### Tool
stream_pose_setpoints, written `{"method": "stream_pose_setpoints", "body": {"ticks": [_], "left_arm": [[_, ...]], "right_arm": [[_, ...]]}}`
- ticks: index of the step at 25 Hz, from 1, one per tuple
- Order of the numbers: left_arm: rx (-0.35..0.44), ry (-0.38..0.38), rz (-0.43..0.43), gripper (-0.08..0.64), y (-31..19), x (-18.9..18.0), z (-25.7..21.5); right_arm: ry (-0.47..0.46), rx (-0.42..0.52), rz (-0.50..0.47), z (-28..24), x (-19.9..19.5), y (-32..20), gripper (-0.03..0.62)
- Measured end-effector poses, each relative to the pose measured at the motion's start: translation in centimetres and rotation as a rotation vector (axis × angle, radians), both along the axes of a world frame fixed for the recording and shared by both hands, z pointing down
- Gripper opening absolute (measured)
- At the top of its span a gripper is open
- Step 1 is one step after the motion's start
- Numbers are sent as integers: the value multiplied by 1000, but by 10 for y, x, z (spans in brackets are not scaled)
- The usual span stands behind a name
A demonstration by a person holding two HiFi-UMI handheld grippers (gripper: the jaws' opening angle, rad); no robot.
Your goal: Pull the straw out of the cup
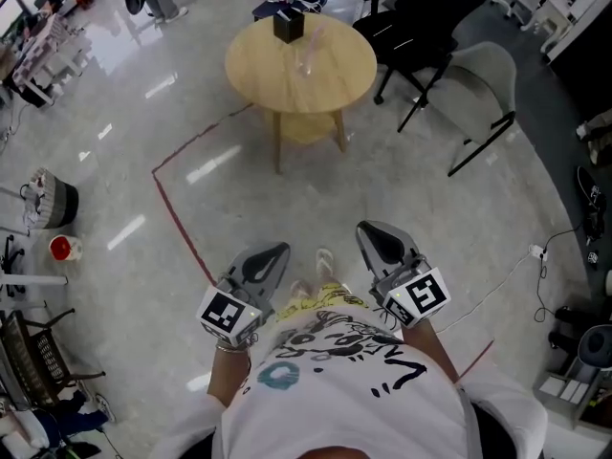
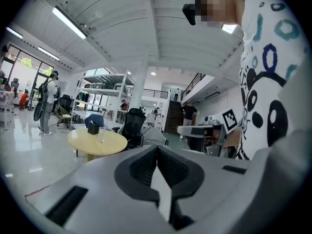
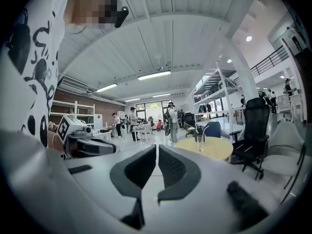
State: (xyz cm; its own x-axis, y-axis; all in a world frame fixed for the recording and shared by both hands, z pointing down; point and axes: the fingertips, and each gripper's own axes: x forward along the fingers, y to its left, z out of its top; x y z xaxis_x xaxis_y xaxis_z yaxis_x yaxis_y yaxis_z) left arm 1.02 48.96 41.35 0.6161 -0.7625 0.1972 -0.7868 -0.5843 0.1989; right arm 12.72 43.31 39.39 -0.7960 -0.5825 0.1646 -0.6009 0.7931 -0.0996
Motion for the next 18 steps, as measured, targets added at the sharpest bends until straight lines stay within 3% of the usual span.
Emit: {"method": "stream_pose_setpoints", "body": {"ticks": [7,18], "left_arm": [[10,-17,-6,15,-36,-7,-3],[61,-29,-23,16,-156,-7,-20]], "right_arm": [[-3,4,-29,3,-15,-44,29],[-4,33,-100,-12,-37,-155,29]]}}
